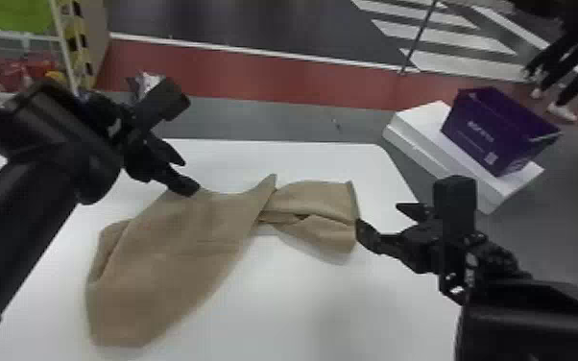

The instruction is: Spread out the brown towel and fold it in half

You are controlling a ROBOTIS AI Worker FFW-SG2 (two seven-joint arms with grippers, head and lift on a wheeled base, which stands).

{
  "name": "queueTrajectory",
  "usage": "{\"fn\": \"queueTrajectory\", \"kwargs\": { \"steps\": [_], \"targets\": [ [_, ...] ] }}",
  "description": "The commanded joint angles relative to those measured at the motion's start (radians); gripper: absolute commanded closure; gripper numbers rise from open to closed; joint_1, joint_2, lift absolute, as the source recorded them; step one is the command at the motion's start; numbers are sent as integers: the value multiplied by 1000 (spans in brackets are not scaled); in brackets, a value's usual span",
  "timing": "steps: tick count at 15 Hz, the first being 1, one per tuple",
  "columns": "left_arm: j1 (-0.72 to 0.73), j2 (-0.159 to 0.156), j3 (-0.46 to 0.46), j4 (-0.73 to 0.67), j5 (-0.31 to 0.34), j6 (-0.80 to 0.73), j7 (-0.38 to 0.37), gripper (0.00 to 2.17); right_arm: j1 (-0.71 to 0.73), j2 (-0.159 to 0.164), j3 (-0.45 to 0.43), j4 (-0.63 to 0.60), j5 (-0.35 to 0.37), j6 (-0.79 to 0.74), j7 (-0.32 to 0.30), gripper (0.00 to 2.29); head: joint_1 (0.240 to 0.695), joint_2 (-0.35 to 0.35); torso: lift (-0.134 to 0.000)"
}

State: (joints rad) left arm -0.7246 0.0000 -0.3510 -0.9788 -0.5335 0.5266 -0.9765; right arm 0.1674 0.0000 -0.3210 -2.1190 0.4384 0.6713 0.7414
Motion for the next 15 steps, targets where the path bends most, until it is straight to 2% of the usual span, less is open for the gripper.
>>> {"fn": "queueTrajectory", "kwargs": {
  "steps": [1, 10, 13, 15],
  "targets": [
    [-12, -3, -14, 35, -22, -18, 10, 448, 11, 1, -4, -13, -1, 0, 0, 144, 695, -280, -134],
    [-70, -3, -59, 124, -51, -27, 7, 448, 40, 1, -26, -32, -12, -6, 1, 144, 695, -280, -134],
    [-90, -3, -91, 169, -102, -49, -5, 444, 43, 1, -30, -35, -13, -6, 1, 144, 695, -279, -134],
    [-90, -3, -117, 170, -112, -52, -16, 441, 47, 1, -32, -39, -13, -9, 1, 144, 695, -277, -134]
  ]
}}
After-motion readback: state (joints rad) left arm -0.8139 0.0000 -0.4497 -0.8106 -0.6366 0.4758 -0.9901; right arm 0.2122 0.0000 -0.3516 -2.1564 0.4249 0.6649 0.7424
